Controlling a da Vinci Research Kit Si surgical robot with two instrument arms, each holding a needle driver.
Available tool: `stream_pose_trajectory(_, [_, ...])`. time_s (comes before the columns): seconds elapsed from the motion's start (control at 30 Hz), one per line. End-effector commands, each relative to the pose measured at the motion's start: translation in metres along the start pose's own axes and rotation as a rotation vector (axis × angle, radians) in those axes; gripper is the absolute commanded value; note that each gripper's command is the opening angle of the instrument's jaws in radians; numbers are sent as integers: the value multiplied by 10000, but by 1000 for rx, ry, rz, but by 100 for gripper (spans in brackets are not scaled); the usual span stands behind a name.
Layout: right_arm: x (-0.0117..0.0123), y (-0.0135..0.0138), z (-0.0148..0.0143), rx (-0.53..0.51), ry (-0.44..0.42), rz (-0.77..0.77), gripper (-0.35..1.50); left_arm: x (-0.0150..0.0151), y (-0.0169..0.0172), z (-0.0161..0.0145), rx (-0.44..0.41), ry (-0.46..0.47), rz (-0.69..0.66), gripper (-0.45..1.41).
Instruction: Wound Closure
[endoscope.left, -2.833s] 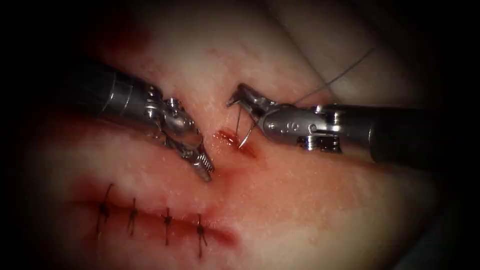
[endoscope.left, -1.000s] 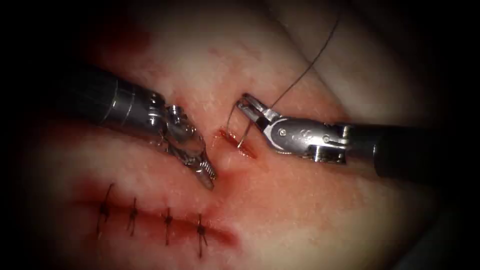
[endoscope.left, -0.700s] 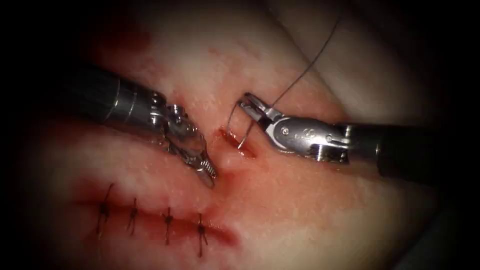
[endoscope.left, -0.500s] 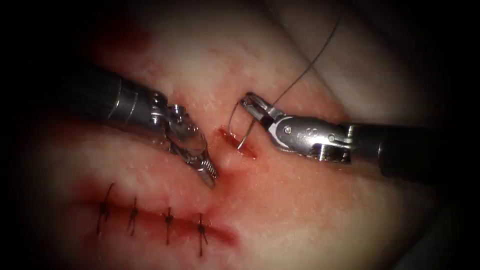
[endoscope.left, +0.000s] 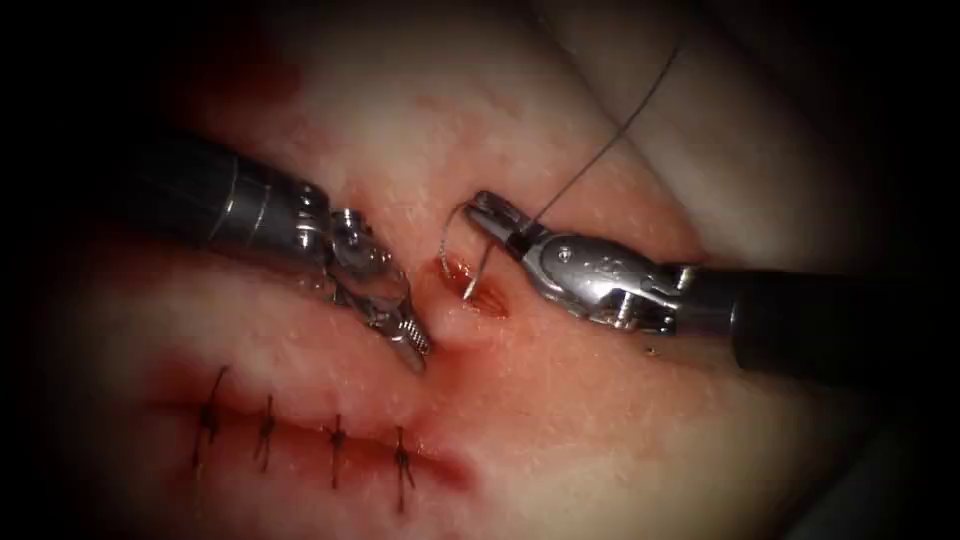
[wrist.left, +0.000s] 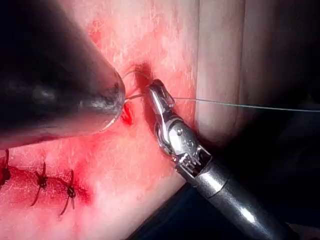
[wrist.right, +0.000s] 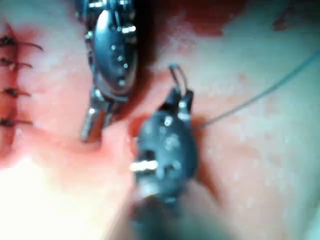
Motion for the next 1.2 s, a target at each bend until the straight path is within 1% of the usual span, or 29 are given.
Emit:
stream_pose_trajectory(0.03, [-14, -1, 5, 8, -7, 51, -35, -1, -3, 5, -1, 0, 2, 22])
stream_pose_trajectory(0.17, [-17, 1, 4, 27, -19, 143, -35, -5, -6, 3, -1, -2, 6, 23])
stream_pose_trajectory(0.2, [-18, 0, 4, 35, -35, 177, -35, -5, -7, 2, 0, -1, 7, 23])
stream_pose_trajectory(0.33, [-20, -2, 3, 49, -60, 239, -35, -5, -8, 1, 2, 1, 8, 23])
stream_pose_trajectory(0.37, [-21, -4, 2, 55, -82, 267, -35, -5, -8, 2, 2, 1, 8, 23])
stream_pose_trajectory(0.47, [-23, -8, 0, 73, -102, 328, -35, -6, -8, 1, 2, 1, 8, 23])
stream_pose_trajectory(0.57, [-29, -18, 2, 110, -152, 399, -35, -6, -8, 1, 2, 0, 9, 23])
stream_pose_trajectory(0.63, [-36, -21, 2, 131, -165, 427, -35, -8, -8, 0, 0, -1, 10, 23])
stream_pose_trajectory(0.67, [-42, -24, 2, 148, -193, 446, -35, -10, -8, -2, -2, 1, 13, 23])
stream_pose_trajectory(0.77, [-53, -33, -3, 178, -226, 481, -35, -16, -9, -7, 0, 4, 18, 23])
stream_pose_trajectory(0.87, [-56, -44, -12, 217, -251, 495, -35, -19, -12, -9, 2, 5, 21, 23])
stream_pose_trajectory(0.93, [-57, -44, -14, 194, -239, 493, -35, -18, -12, -10, 4, 7, 21, 22])
stream_pose_trajectory(0.97, [-57, -42, -14, 175, -229, 493, -30, -18, -11, -11, 5, 9, 21, 22])
stream_pose_trajectory(1.03, [-56, -37, -12, 140, -211, 493, 21, -18, -11, -12, 6, 11, 21, 22])
stream_pose_trajectory(1.07, [-55, -31, -11, 123, -196, 494, 63, -17, -11, -13, 9, 16, 22, 22])
stream_pose_trajectory(1.1, [-54, -28, -11, 109, -186, 495, 88, -16, -11, -14, 9, 20, 28, 22])
stream_pose_trajectory(1.13, [-52, -20, -12, 78, -170, 485, 111, -14, -13, -14, 14, 22, 74, 22])
stream_pose_trajectory(1.17, [-50, -12, -14, 62, -161, 470, 121, -12, -16, -15, 13, 26, 139, 26])
stream_pose_trajectory(1.2, [-49, -10, -16, 56, -159, 472, 125, -11, -17, -16, 16, 34, 174, 26])
